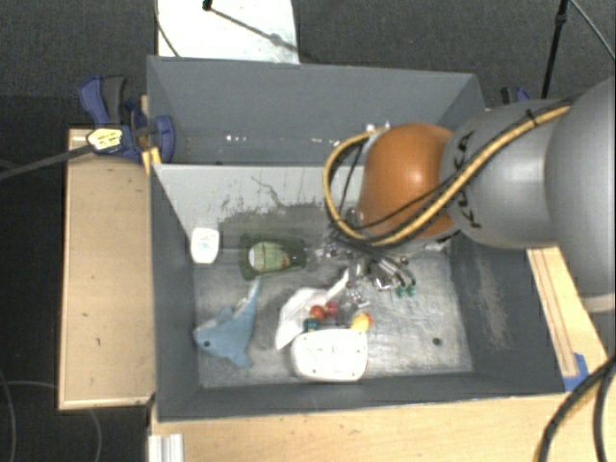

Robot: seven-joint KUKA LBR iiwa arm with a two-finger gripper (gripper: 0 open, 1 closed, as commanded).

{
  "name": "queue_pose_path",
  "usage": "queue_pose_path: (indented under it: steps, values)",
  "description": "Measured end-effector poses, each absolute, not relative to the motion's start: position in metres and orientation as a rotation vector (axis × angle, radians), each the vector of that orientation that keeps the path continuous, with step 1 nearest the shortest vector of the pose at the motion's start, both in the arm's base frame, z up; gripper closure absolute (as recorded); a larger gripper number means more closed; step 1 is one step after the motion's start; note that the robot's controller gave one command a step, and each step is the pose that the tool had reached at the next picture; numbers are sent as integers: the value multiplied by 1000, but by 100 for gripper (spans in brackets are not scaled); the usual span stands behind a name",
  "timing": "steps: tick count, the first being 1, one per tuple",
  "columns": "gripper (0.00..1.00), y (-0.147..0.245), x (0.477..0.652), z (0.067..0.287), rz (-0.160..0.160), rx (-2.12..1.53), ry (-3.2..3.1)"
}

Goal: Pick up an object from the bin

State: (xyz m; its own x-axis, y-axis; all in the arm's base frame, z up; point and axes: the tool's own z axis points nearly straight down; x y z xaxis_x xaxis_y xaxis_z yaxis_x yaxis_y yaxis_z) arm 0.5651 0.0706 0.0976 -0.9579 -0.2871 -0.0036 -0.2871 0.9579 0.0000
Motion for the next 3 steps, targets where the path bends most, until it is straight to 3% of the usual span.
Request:
queue_pose_path:
  steps: [1,3]
  values:
    - [100,108,569,78,-9,-542,3090]
    - [100,108,567,82,-6,-541,3093]
